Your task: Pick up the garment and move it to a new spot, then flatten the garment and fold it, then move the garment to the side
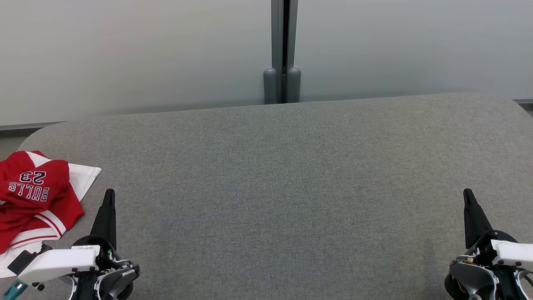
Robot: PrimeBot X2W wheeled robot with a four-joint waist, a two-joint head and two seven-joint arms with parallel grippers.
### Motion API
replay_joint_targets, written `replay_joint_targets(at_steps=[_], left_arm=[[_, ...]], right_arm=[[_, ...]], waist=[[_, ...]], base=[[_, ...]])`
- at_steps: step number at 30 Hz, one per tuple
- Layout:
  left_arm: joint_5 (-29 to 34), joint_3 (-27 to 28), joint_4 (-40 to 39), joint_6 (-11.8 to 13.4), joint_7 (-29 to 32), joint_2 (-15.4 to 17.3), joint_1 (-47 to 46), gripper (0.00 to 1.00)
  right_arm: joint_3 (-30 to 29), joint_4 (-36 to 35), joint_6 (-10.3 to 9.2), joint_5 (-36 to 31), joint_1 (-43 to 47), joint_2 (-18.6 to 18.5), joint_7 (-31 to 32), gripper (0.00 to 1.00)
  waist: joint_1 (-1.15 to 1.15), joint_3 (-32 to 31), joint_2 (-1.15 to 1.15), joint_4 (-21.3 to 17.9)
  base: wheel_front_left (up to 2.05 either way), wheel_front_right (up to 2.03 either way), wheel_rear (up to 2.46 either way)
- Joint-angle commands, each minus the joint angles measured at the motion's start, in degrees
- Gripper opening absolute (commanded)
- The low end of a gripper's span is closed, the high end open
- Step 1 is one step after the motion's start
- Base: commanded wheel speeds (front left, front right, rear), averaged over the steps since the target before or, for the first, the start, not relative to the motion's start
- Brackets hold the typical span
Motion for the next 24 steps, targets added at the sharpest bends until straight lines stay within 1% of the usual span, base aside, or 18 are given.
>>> replay_joint_targets(at_steps=[1, 24], left_arm=[[-0.05, 0.11, 0.03, -0.26, 0.09, 0.14, -0.80, 0.00], [-0.05, 0.11, 0.03, -0.26, 0.08, 0.14, -0.80, 0.00]], right_arm=[[0.03, 0.06, 0.02, -0.16, -0.58, -0.04, 0.08, 0.00], [0.04, 0.06, 0.02, -0.16, -0.58, -0.04, 0.08, 0.00]], waist=[[0.00, 0.00, 0.00, 0.00], [0.00, 0.00, 0.00, 0.00]], base=[[0.00, 0.00, 0.00], [0.00, 0.00, 0.00]])
